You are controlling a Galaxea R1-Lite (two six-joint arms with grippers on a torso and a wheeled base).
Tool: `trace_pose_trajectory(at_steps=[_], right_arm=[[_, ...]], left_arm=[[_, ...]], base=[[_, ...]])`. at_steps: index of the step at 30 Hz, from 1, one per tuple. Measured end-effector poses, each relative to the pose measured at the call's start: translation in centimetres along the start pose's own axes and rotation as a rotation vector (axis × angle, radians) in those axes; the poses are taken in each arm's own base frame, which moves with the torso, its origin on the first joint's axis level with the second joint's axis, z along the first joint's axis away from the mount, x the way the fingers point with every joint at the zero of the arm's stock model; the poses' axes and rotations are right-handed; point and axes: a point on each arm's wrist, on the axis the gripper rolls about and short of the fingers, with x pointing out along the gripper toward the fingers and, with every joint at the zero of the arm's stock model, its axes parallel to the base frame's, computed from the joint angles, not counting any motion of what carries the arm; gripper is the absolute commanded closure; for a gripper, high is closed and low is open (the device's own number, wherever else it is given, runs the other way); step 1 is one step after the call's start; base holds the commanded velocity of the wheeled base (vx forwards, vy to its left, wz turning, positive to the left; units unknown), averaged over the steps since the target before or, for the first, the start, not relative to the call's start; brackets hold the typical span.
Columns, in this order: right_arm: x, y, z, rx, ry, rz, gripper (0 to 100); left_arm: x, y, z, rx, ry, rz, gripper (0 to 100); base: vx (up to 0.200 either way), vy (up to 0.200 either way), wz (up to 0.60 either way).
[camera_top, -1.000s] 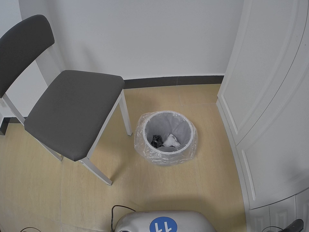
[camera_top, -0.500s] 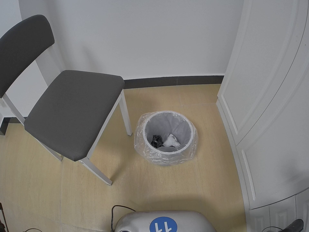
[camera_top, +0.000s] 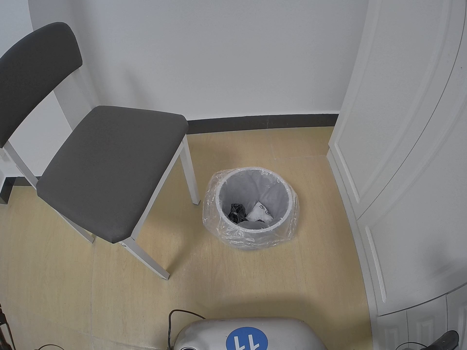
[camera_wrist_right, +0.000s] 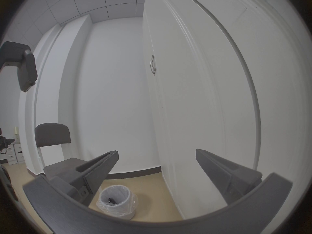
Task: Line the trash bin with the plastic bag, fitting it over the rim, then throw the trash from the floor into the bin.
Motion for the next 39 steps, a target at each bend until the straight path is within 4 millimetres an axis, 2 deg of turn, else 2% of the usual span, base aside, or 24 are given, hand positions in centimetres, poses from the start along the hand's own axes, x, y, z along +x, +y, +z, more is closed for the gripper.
trace_pose_trajectory(at_steps=[9,15,26,32,39], right_arm=[[-0.1,0.0,0.3,0.011,-0.080,-0.001,0],[0.0,0.0,0.0,0.007,-0.046,0.002,0],[-0.4,-0.5,-3.2,-0.055,0.261,-0.039,0],[-0.9,-0.7,-4.6,-0.107,0.412,-0.046,0],[-0.9,-0.6,-4.7,-0.110,0.424,-0.008,0]], left_arm=[[-0.1,0.0,0.1,-0.055,-0.008,0.005,0],[-0.1,0.0,-1.0,-0.023,0.089,-0.025,0],[-0.8,0.0,-3.9,0.042,0.372,-0.106,0],[-0.9,0.0,-4.1,0.043,0.396,-0.120,0],[-1.0,-0.1,-4.3,0.031,0.420,-0.196,0]], base=[[0.000,0.000,0.00],[0.000,0.000,0.00],[0.000,0.000,0.00],[0.000,0.000,0.00],[0.000,0.000,0.00]])
